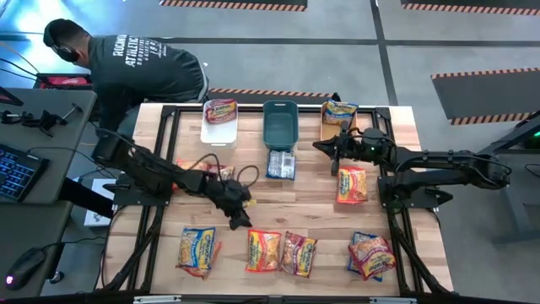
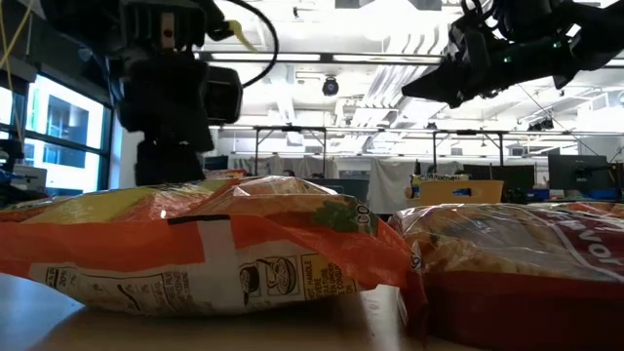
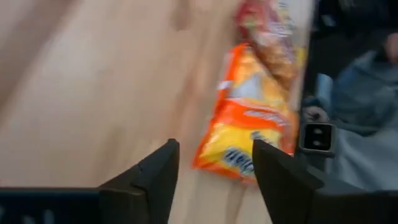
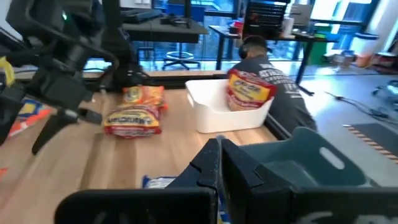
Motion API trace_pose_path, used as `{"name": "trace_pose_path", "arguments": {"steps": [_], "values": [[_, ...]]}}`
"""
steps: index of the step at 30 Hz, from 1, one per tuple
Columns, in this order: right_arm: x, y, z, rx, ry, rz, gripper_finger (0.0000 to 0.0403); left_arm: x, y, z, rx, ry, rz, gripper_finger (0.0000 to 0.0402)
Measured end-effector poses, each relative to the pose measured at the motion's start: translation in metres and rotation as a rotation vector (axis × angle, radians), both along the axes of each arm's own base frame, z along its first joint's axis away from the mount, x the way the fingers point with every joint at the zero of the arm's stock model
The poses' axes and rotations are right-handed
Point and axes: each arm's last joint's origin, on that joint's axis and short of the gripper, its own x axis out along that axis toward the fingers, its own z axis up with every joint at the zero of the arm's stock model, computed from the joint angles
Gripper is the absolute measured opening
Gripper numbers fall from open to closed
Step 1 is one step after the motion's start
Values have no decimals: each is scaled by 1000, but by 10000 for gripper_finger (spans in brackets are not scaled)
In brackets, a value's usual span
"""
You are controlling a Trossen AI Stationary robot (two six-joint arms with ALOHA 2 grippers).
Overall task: Sort Maruchan noodles
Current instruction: Put the orange noodle pack into the blue bin
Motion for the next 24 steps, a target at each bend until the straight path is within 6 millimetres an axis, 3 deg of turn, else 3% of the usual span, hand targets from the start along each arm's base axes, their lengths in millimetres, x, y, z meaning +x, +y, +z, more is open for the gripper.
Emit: {"name": "trace_pose_path", "arguments": {"steps": [9, 18, 21, 24], "values": [[2, 9, -2, 73, 7, 51, 0, 8, -10, -29, 54, -13, -111, 209], [6, 23, -2, 59, 12, 95, 0, 14, -25, -43, 38, -108, -255, 208], [6, 24, -2, 39, 14, 93, 0, 15, -29, -44, 81, -136, -278, 190], [6, 24, -1, 38, 7, 93, 0, 16, -29, -44, 117, -152, -299, 146]]}}
